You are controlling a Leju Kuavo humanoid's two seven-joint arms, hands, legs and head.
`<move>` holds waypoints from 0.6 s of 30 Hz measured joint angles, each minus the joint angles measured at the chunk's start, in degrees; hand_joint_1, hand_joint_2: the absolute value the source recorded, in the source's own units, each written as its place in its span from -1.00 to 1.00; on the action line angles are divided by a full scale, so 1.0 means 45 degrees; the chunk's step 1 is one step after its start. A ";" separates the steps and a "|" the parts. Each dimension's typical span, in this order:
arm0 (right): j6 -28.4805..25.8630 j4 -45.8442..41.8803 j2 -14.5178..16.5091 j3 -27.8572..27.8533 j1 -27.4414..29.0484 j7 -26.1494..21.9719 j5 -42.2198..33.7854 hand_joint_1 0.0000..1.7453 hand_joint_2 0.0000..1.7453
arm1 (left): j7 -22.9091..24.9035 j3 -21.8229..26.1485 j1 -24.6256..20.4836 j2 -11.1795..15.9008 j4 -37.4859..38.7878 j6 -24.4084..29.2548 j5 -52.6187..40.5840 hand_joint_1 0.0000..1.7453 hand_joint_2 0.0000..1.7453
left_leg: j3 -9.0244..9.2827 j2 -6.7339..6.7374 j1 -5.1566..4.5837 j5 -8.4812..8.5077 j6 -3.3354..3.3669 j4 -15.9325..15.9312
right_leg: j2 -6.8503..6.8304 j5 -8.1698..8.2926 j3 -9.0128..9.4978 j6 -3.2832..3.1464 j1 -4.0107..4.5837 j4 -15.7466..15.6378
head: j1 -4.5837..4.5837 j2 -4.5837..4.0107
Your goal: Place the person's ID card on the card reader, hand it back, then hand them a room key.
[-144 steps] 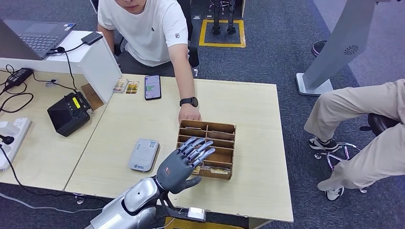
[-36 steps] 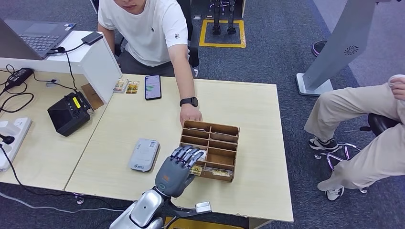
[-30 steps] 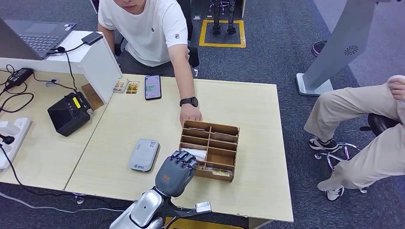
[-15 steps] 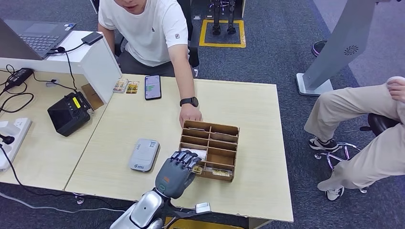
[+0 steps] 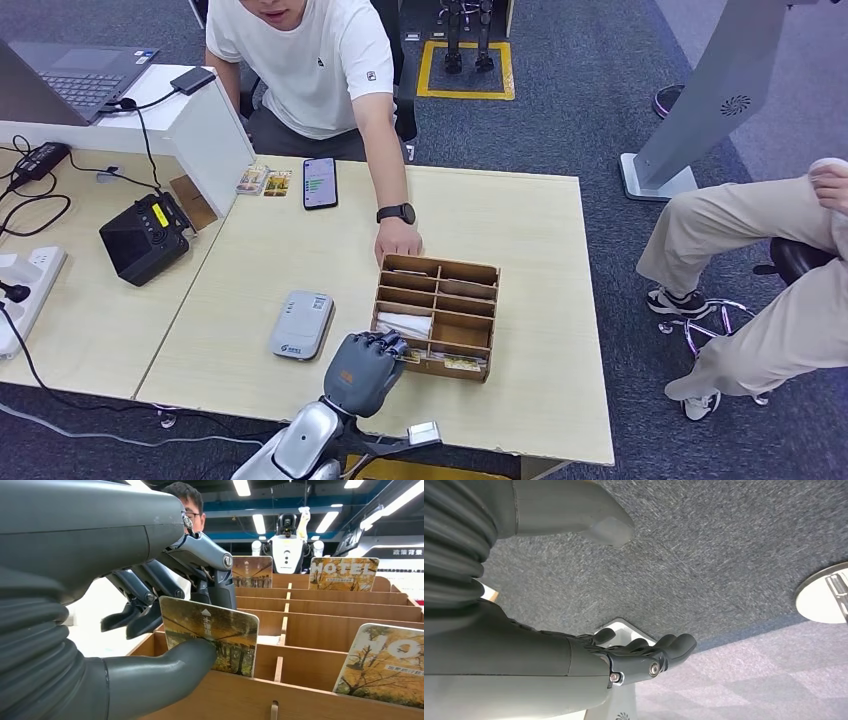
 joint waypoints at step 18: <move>0.0000 -0.0002 0.0000 -0.0001 -0.0009 0.0545 -0.1269 -1.00 1.00 | -0.3325 0.0854 0.0869 -0.1262 -0.2071 -0.0654 0.9275 1.00 1.00 | -0.0008 -0.0011 -0.0005 -0.0006 0.0009 0.0002 | -0.0009 -0.0002 0.0003 0.0005 -0.0003 -0.0003 | 0.0001 0.0000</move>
